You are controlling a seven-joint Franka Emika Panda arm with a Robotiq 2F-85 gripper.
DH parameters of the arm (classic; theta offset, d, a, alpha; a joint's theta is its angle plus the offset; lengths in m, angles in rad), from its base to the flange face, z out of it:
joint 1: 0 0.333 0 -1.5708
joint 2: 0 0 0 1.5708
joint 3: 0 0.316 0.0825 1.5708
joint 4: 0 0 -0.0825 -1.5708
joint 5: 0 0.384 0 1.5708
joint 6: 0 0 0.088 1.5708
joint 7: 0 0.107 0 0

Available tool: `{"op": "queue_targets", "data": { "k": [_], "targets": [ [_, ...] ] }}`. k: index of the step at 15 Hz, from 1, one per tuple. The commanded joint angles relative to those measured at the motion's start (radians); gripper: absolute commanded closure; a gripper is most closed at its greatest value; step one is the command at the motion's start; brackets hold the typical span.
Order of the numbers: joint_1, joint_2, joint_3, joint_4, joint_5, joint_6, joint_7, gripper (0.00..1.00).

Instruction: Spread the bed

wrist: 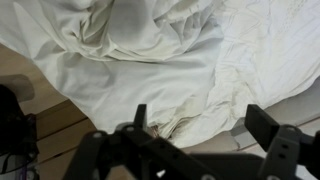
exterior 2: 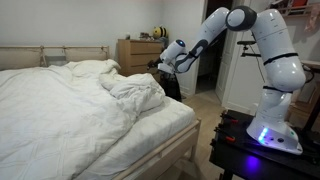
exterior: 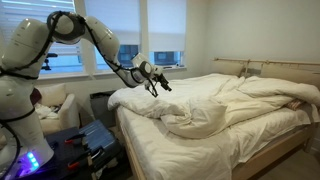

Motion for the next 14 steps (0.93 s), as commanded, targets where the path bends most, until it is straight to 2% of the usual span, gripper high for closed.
{"op": "queue_targets", "data": {
  "k": [1,2,4,6,10,14],
  "targets": [
    [0.253,0.059,-0.277,0.066,0.018,0.016,0.156,0.0],
    [0.311,0.081,-0.338,0.069,0.026,0.009,0.181,0.0],
    [0.363,0.129,-0.392,0.075,0.036,-0.002,0.207,0.0],
    [0.35,0.168,-0.367,0.078,0.046,-0.012,0.196,0.0],
    [0.253,0.239,-0.274,0.11,0.059,-0.015,0.157,0.0],
    [0.119,0.284,-0.165,0.168,0.048,-0.024,0.111,0.0]
  ]
}}
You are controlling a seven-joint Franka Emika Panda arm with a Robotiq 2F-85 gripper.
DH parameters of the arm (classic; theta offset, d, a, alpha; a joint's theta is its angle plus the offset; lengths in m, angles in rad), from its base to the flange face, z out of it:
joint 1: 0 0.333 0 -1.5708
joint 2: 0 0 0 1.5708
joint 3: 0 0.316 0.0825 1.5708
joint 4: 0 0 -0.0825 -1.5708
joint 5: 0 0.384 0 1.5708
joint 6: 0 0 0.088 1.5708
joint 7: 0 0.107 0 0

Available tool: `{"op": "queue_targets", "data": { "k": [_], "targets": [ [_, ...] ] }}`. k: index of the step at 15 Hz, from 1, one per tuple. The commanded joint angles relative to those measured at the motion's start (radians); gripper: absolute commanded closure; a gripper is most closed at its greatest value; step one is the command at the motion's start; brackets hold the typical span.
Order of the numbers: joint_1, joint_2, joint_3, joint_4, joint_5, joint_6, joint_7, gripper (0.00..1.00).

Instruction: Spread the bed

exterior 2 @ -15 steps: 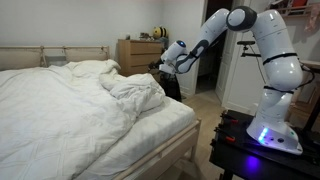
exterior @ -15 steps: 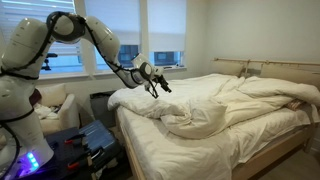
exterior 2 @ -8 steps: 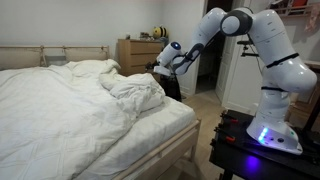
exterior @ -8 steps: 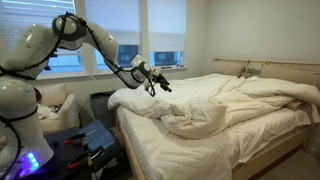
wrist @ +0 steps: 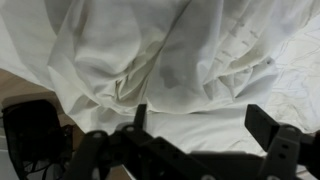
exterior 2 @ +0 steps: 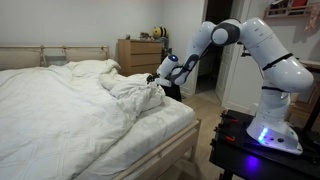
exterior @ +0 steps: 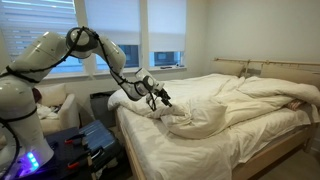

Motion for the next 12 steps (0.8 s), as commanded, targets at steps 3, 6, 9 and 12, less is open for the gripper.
{"op": "queue_targets", "data": {
  "k": [3,6,9,12],
  "targets": [
    [-0.218,0.061,0.186,0.115,-0.008,-0.04,-0.115,0.0],
    [-0.302,0.09,0.307,0.13,0.246,-0.055,-0.433,0.0],
    [-0.415,0.119,0.455,0.184,0.17,-0.107,-0.466,0.0],
    [-0.466,0.157,0.554,0.238,0.18,-0.157,-0.536,0.0]
  ]
}}
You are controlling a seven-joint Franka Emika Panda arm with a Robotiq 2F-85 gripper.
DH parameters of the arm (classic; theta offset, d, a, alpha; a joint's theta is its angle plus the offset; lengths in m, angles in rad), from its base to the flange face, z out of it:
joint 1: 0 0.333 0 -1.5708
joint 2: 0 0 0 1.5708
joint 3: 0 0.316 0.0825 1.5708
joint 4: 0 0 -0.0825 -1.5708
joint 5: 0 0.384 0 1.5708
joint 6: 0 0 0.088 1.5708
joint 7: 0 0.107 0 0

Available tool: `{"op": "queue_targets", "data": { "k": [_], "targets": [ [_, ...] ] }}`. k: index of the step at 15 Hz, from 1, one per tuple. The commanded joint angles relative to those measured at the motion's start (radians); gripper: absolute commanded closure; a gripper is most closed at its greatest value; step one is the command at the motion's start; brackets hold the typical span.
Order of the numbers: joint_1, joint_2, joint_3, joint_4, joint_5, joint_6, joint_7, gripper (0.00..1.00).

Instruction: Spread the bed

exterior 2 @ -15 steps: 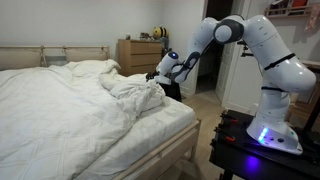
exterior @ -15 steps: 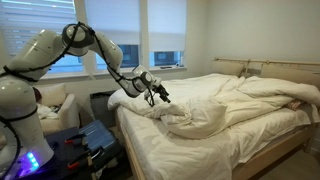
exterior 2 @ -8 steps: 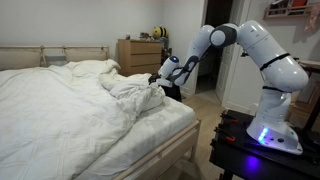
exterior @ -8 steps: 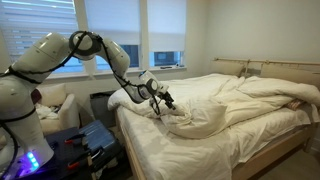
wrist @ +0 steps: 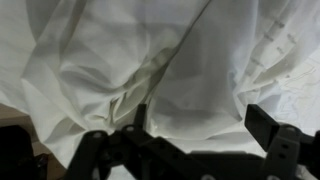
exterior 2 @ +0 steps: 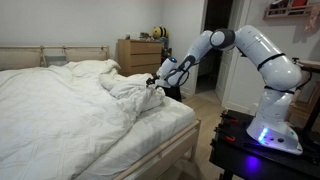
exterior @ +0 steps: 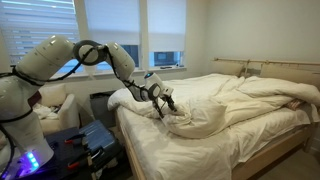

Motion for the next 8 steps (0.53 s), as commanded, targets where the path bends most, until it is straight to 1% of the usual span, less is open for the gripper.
{"op": "queue_targets", "data": {
  "k": [1,2,3,4,5,7,8],
  "targets": [
    [0.004,0.047,0.052,0.072,0.19,-0.052,-0.221,0.0],
    [0.011,0.059,0.053,0.091,0.244,-0.066,-0.264,0.0],
    [0.027,0.074,0.043,0.112,0.319,-0.082,-0.334,0.0],
    [0.049,0.089,0.024,0.135,0.383,-0.098,-0.386,0.05],
    [0.079,0.113,-0.005,0.164,0.442,-0.109,-0.428,0.26],
    [0.127,0.143,-0.055,0.204,0.537,-0.125,-0.477,0.32],
    [0.144,0.156,-0.076,0.222,0.572,-0.131,-0.489,0.4]
  ]
}}
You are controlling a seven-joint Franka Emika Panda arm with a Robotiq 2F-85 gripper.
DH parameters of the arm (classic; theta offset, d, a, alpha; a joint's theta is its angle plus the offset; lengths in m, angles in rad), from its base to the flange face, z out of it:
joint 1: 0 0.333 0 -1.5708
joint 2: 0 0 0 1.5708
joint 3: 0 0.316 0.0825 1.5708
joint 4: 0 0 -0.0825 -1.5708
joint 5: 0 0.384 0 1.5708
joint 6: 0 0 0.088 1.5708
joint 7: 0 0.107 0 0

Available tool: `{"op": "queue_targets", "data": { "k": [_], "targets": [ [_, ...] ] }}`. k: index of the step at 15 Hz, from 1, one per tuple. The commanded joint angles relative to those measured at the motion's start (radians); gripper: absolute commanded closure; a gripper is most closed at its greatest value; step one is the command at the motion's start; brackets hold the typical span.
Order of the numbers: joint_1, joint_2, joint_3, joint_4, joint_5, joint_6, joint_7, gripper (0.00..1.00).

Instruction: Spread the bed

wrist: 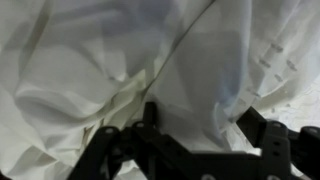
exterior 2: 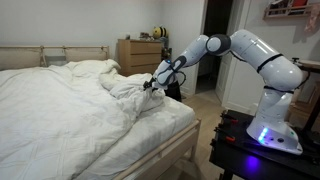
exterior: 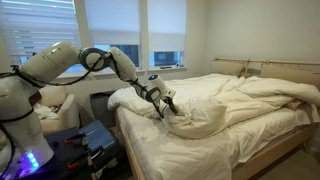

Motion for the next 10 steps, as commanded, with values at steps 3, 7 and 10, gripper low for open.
{"op": "queue_targets", "data": {
  "k": [3,7,10],
  "targets": [
    [0.098,0.072,-0.125,0.129,0.173,-0.062,-0.043,0.63],
    [0.158,0.041,-0.245,0.125,0.229,-0.129,0.016,0.94],
    [0.228,-0.023,-0.369,0.073,0.216,-0.222,0.091,1.0]
  ]
}}
